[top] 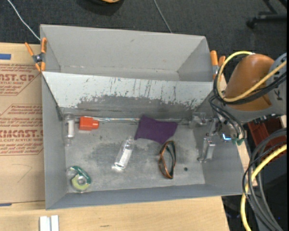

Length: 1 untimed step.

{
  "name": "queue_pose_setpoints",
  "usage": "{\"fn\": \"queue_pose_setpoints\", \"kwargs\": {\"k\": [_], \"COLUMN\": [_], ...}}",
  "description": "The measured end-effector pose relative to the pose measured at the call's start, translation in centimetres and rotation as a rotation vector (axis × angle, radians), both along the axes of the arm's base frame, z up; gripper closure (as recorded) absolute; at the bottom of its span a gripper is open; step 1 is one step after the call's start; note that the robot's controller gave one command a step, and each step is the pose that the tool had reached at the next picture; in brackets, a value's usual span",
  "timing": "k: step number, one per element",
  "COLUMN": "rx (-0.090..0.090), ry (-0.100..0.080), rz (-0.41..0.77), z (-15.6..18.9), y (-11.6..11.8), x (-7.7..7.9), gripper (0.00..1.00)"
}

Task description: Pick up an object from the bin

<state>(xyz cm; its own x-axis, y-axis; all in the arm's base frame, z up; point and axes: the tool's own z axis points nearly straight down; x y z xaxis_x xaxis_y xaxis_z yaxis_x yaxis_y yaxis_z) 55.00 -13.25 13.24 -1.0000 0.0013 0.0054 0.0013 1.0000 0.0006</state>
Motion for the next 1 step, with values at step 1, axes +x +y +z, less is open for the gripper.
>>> {"fn": "queue_pose_setpoints", "kwargs": {"k": [1], "rx": [-0.001], "ry": [-0.007], "rz": [0.002], "z": [0.48], "y": [0.08], "x": [0.17], "gripper": [0.0]}}
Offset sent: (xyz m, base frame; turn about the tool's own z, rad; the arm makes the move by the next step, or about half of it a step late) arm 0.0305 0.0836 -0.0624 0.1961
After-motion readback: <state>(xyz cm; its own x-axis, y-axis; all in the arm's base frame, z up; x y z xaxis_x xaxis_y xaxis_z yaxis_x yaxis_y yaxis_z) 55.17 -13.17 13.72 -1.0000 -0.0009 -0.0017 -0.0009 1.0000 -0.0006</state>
